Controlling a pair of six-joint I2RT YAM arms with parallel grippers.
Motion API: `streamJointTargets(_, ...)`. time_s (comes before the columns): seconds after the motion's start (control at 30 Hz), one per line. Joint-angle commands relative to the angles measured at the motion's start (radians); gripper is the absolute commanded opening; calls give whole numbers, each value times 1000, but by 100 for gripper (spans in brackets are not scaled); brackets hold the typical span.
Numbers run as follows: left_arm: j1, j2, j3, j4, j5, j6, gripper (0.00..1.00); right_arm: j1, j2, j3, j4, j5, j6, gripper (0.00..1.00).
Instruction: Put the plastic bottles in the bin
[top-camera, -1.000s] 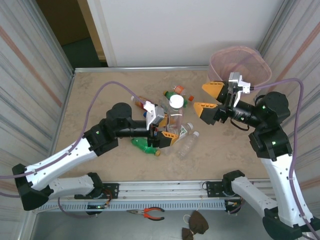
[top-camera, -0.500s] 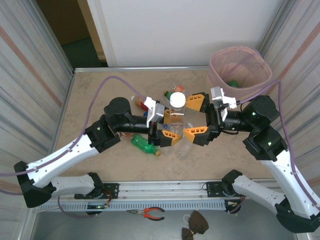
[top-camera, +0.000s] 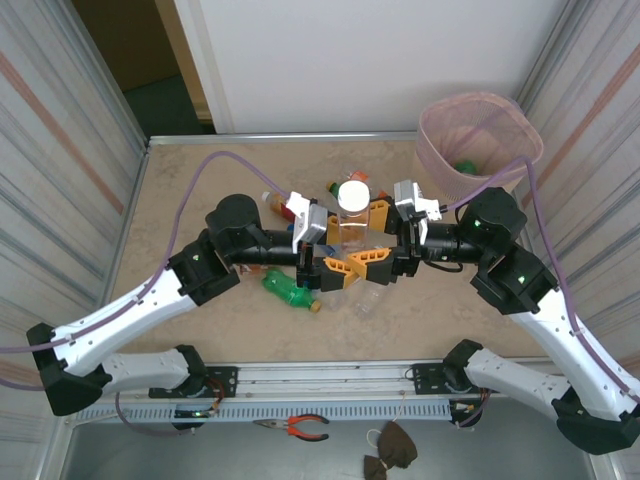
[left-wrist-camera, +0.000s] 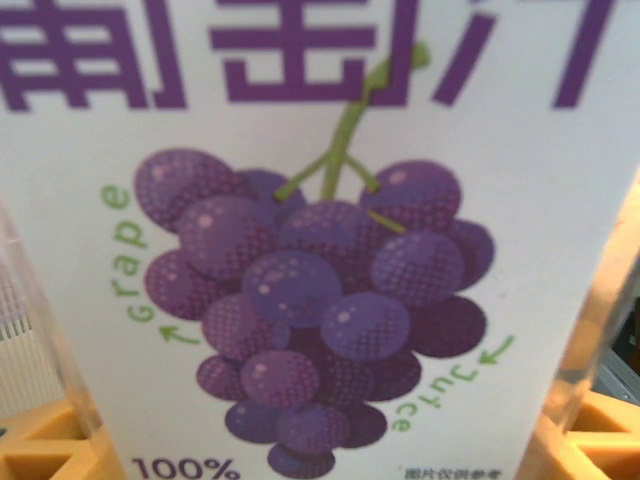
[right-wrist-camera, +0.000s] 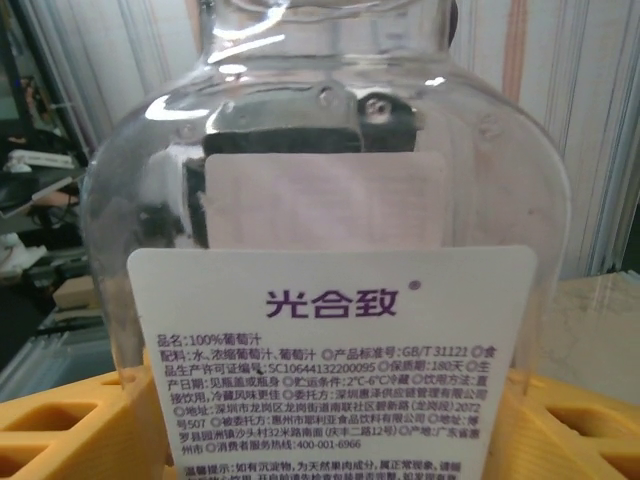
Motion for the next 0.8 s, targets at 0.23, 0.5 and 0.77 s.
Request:
streamJointTargets(0.23, 7, -43, 11, 17, -43, 16, 53, 21, 1, 7, 18, 8, 11, 58)
streamJointTargets(0.5, 7, -77, -10, 15, -87, 21, 70, 25, 9, 27, 18, 32, 21, 54)
streamJointTargets(0.77, 14, -137, -41, -25, -141, 33, 79, 23, 9, 64, -45, 175, -31, 51)
